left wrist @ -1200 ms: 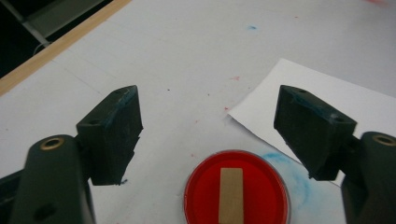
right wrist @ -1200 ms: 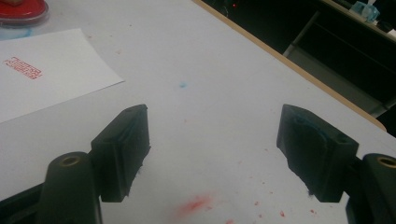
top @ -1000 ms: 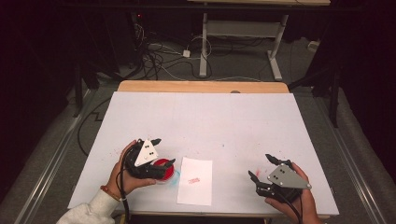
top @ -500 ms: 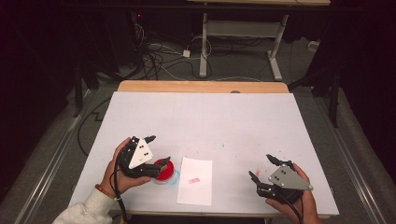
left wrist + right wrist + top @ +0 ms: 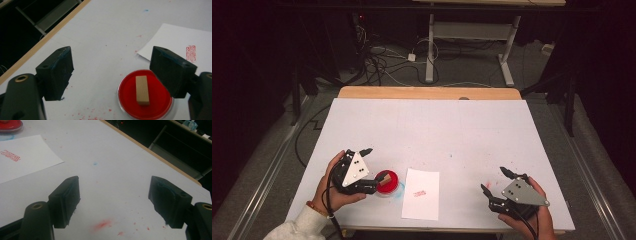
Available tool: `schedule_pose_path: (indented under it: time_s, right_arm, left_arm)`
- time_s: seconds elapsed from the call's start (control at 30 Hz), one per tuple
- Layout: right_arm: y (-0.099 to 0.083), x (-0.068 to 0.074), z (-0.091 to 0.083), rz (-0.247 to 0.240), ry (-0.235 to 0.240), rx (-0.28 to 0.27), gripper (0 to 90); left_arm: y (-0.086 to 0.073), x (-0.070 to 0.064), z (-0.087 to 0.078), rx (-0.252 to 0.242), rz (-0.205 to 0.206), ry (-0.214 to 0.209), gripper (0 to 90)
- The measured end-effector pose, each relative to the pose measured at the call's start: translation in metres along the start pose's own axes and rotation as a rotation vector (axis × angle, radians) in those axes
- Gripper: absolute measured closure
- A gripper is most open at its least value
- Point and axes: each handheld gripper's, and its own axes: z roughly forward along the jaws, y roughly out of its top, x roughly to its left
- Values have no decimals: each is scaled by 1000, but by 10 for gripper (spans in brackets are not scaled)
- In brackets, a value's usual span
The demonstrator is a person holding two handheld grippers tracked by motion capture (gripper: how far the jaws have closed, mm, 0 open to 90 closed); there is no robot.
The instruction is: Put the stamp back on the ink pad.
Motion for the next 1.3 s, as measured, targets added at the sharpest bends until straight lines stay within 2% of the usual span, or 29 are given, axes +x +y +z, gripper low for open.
schedule_pose_path:
  time_s: [0.2,0.67,0.87,1.1,1.2,1.3]
  right_arm:
    - [-2,0,-1,7,-7,1,251]
    - [-8,-3,-3,20,-17,13,249]
    - [-10,-4,1,21,-18,24,248]
    - [-12,-6,3,23,-27,33,247]
    - [-11,-6,2,16,-32,38,247]
    - [-11,-7,2,16,-31,35,246]
  left_arm:
    - [-8,0,-4,3,4,-8,171]
    - [-35,0,-9,21,-10,33,168]
    - [-46,1,-13,12,-40,21,168]
    - [-59,-2,-12,44,-70,-11,168]
    - [-61,-4,-10,62,-66,-18,168]
    - [-60,-6,-10,59,-68,-23,168]
